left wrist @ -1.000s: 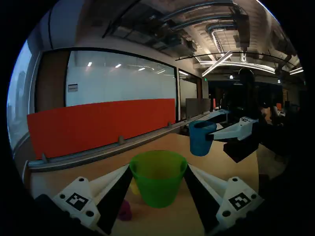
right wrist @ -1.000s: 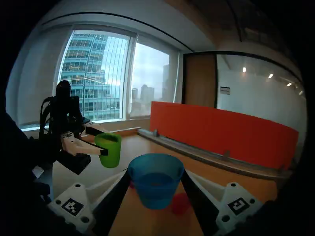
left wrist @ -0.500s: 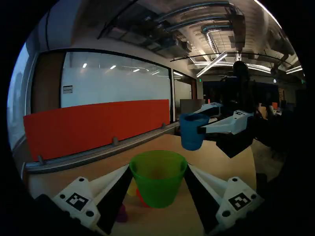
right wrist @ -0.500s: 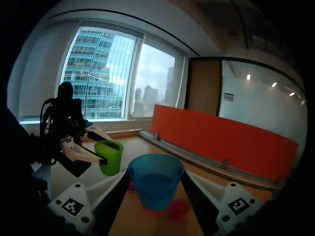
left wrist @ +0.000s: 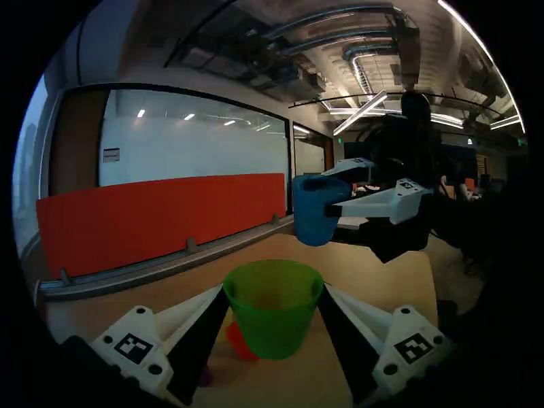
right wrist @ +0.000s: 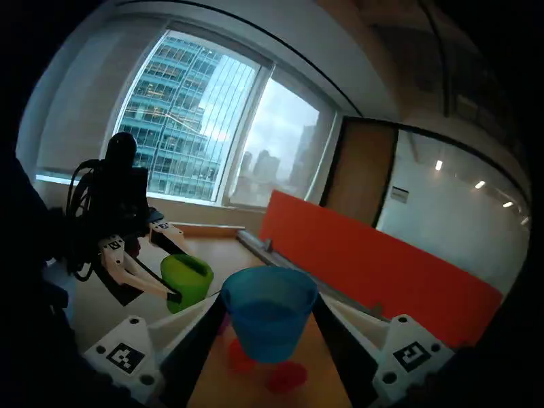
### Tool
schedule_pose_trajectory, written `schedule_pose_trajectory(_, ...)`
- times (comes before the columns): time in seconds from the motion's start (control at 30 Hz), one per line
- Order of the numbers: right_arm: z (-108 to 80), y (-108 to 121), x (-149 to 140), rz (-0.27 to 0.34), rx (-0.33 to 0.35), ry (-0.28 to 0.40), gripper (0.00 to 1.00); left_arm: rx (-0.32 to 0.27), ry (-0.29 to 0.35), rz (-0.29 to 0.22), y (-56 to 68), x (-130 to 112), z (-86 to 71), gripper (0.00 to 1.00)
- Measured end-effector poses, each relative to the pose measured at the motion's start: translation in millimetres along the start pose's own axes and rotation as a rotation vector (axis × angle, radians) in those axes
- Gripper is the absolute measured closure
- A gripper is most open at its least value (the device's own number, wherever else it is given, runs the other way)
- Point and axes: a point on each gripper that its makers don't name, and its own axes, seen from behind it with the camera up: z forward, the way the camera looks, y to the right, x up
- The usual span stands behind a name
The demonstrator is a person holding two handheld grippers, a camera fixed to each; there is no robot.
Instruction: Pour water
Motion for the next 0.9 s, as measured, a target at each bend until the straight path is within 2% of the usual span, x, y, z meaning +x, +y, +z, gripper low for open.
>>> schedule_pose_trajectory(0.27,2.7,2.7,16.3,-0.111,-0.011,0.007,0.09,-0.017,-0.003,0.004,7.1,-1.9,2.9,0.13)
schedule_pose_trajectory(0.6,9.6,5.1,37.4,-0.212,-0.007,0.021,0.09,-0.042,0.009,0.006,19.8,2.3,6.4,0.13)
schedule_pose_trajectory(0.9,17.4,8.2,45.1,-0.327,-0.016,0.013,0.09,-0.049,0.012,-0.001,23.5,1.5,9.1,0.13)
